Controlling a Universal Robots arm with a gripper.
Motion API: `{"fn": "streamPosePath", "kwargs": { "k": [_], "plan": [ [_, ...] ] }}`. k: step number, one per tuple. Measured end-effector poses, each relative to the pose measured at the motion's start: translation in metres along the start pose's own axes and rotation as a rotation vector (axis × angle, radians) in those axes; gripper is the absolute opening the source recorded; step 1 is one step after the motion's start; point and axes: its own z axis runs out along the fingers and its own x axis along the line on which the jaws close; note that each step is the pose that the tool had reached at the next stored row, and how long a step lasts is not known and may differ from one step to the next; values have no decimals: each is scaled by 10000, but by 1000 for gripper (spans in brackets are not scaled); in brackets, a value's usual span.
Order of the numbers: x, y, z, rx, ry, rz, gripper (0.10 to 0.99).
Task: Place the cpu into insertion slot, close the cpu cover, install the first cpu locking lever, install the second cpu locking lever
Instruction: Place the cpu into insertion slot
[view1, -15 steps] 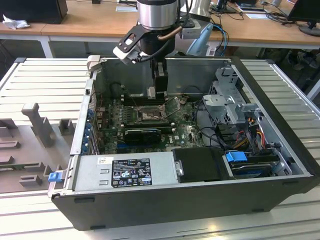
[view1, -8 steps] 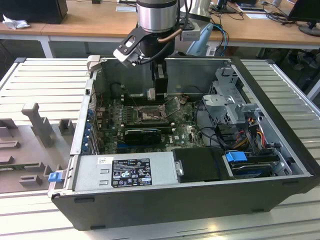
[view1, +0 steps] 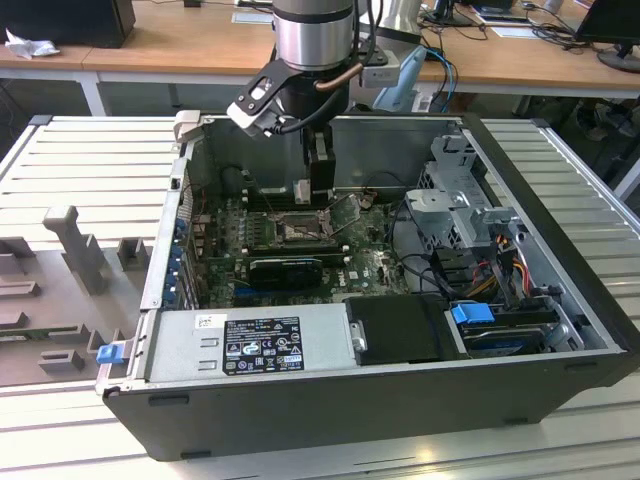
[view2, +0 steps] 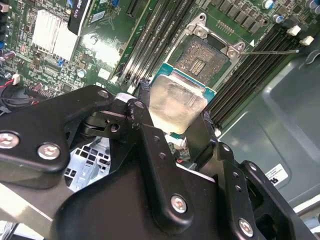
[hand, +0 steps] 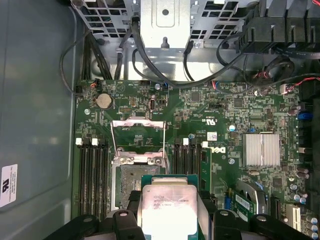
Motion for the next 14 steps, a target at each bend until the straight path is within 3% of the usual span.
{"fn": "streamPosePath", "kwargs": {
  "k": [14],
  "plan": [
    [0, -5, 62, 0, 0, -1, 529]
  ]
}}
